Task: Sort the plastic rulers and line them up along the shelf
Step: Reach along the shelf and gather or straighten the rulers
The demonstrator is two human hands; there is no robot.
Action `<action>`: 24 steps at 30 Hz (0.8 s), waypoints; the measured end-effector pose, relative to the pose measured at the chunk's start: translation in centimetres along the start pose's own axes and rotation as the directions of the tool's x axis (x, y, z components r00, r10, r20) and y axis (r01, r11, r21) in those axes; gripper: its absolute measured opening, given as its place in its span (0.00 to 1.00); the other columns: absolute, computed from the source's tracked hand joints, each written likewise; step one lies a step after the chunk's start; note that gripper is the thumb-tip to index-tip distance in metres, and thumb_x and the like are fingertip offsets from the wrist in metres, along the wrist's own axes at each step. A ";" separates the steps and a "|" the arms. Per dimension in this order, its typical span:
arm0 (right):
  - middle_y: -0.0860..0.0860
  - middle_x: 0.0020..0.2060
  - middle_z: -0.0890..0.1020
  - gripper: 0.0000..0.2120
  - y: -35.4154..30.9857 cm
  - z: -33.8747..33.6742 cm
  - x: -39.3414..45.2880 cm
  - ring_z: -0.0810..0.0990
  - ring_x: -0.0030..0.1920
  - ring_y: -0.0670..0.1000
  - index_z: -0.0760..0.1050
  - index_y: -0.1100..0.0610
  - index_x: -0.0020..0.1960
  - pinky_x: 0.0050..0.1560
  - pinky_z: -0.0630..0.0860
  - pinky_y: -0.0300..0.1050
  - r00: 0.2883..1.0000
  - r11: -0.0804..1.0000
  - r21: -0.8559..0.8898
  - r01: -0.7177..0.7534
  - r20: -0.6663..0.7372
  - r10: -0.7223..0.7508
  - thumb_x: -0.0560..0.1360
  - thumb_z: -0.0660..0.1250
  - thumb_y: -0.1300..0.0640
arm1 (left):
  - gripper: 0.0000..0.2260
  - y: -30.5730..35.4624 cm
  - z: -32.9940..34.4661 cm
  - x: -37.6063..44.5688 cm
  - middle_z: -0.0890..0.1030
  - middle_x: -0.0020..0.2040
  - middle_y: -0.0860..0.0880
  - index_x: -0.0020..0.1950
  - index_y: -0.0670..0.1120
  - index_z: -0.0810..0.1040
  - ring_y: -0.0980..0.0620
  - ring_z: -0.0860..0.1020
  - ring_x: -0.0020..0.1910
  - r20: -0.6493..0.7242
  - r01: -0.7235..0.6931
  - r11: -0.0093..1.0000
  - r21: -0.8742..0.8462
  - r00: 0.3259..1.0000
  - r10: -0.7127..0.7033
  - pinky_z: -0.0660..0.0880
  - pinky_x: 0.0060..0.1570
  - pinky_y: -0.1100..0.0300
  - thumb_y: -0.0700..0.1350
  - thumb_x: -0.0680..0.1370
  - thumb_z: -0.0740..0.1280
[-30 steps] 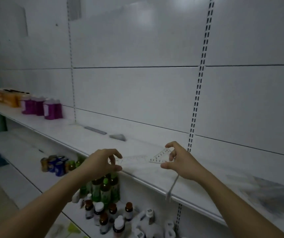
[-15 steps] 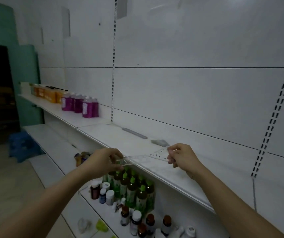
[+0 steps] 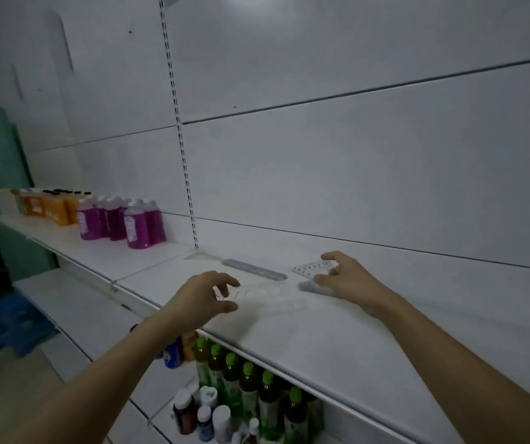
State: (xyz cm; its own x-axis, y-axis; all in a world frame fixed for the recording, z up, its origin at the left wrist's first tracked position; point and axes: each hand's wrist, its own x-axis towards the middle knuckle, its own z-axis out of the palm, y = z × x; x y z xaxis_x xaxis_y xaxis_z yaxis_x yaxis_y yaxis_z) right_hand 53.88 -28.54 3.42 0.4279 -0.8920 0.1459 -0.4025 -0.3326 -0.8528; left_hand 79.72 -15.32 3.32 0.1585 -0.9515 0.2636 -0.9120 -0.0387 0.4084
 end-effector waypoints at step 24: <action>0.47 0.56 0.77 0.24 3.0 2.4 8.1 0.76 0.53 0.46 0.76 0.54 0.62 0.52 0.71 0.36 0.948 0.811 -0.492 -0.316 -0.195 0.251 0.69 0.76 0.48 | 0.14 -10.8 5.6 21.6 0.77 0.50 0.54 0.56 0.53 0.80 0.55 0.77 0.44 0.150 -0.388 0.895 -0.220 0.893 0.425 0.74 0.51 0.59 0.49 0.72 0.75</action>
State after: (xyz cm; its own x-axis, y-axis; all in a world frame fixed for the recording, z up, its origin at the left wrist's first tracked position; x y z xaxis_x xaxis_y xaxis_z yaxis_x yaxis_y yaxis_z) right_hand 58.03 -36.02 0.86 0.1464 -0.9890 0.0218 -0.8598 -0.1381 -0.4916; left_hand 90.91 -37.15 -0.32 -0.3024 -0.9118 0.2780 -0.7941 0.4022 0.4556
